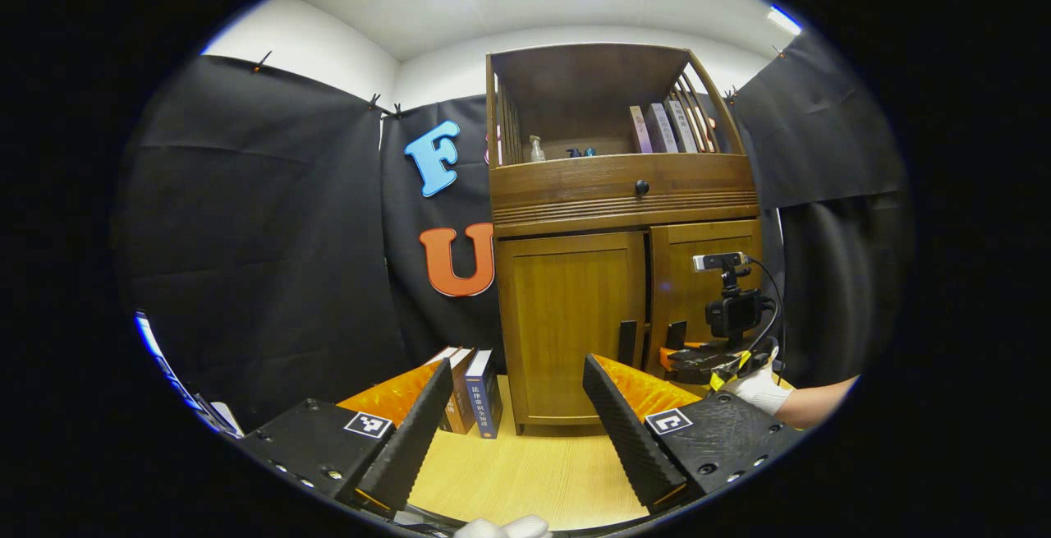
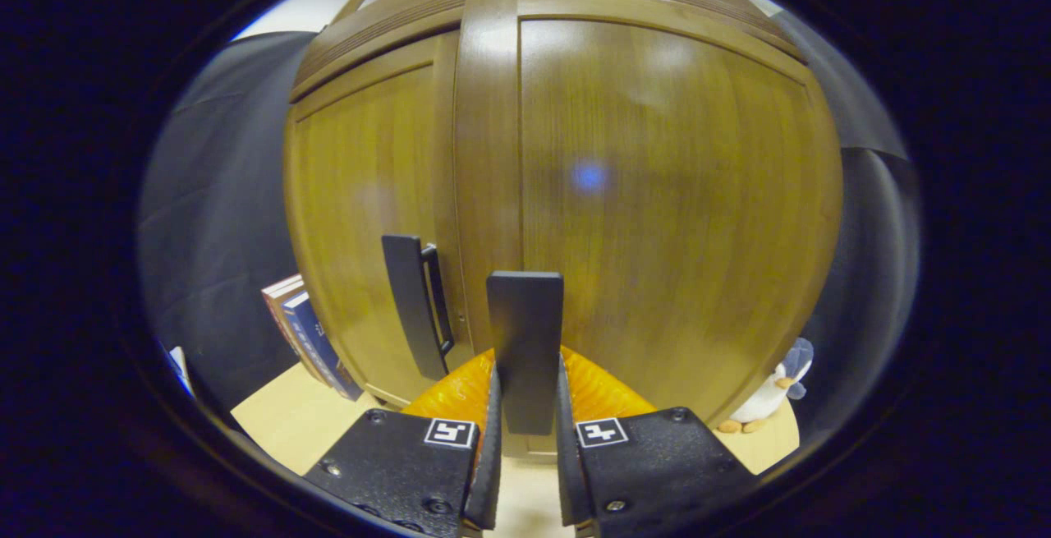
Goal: Open the right door of the double-door shoe cabinet with the right hand, and open the left door with the left hand.
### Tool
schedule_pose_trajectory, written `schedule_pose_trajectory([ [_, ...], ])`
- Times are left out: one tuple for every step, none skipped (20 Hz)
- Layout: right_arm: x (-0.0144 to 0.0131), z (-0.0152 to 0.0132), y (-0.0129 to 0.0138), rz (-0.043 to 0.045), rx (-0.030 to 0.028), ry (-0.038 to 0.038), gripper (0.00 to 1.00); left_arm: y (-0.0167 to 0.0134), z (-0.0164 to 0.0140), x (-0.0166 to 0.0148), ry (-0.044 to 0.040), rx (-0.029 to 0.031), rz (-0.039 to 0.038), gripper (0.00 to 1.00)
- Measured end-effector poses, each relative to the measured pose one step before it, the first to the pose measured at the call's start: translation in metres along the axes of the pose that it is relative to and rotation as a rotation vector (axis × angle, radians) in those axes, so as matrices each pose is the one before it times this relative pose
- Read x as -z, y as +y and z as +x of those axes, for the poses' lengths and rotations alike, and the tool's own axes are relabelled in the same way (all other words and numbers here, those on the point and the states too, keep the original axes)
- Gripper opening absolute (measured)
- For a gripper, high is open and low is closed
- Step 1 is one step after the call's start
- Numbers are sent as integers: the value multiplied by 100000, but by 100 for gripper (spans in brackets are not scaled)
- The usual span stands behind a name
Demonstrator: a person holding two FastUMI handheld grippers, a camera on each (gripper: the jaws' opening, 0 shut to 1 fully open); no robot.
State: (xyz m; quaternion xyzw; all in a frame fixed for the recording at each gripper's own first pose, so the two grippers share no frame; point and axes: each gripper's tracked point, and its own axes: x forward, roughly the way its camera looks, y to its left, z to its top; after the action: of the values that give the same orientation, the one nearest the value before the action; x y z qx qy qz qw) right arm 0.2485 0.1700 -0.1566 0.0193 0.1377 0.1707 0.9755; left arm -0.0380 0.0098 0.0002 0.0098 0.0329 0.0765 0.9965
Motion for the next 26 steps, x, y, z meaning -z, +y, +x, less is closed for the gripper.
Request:
schedule_pose_trajectory([
  [261,-885,-33,-289,-53,34,32,108,-224,103,199,470,112,96],
  [316,-846,-151,-225,42,-21,33,166,-201,101,-44,360,40,96],
  [209,-842,-91,-343,70,-92,32,50,-93,-35,-228,681,-165,96],
  [271,-881,-189,-370,204,-72,32,3,-112,55,0,827,-355,96],
  [180,-858,-185,-245,279,-72,32,46,-114,157,43,881,-398,96],
  [321,-874,-154,-218,308,-95,32,-113,-86,3,-24,1009,-346,96],
  [307,-826,-235,76,467,-251,32,-112,-101,-30,-128,1062,-223,96],
  [238,-775,-269,-229,501,-591,32,-128,-28,15,-429,1140,-146,96],
  [200,-783,-325,-1043,716,-358,32,-334,39,-47,-744,1400,-92,96],
  [312,-931,-444,-1275,803,-80,32,-265,95,115,-186,1325,-66,96],
  [245,-773,-394,-383,822,75,31,-371,65,285,190,1485,38,96],
  [205,-794,-230,360,657,159,31,-362,28,133,235,1510,37,96],
  [161,-683,-400,48,908,135,31,-367,105,123,-72,1488,-6,96],
  [271,-835,-602,-686,1189,-18,31,-369,-9,-28,-202,1430,-108,96],
  [195,-727,-604,-778,1342,-112,31,-372,27,-5,-308,1353,-69,96],
  [283,-628,-491,-537,1337,-56,31,-354,68,28,-206,1222,59,96],
  [181,-644,-520,301,1081,12,31,-222,61,133,-19,1114,518,96],
  [199,-601,-494,1161,901,195,30,-195,46,5,-297,904,900,96],
  [119,-575,-547,1082,853,139,29,-207,-59,40,-291,922,899,96],
  [240,-470,-595,-125,1191,101,29,-377,-1,89,-122,1434,706,100],
  [144,-463,-677,-204,1630,-103,28,-440,32,158,-152,1554,468,96],
  [246,-392,-635,302,1749,-24,29,-366,86,199,-18,1329,424,96],
  [124,-495,-701,770,1700,155,27,-298,68,193,215,1368,326,96],
  [176,-405,-588,953,1447,233,25,-386,112,151,300,1356,94,96],
  [186,-387,-695,1172,1164,296,25,-374,95,94,93,1172,-187,96],
  [144,-310,-708,1374,1044,408,23,-495,171,62,-66,1733,-464,96],
])
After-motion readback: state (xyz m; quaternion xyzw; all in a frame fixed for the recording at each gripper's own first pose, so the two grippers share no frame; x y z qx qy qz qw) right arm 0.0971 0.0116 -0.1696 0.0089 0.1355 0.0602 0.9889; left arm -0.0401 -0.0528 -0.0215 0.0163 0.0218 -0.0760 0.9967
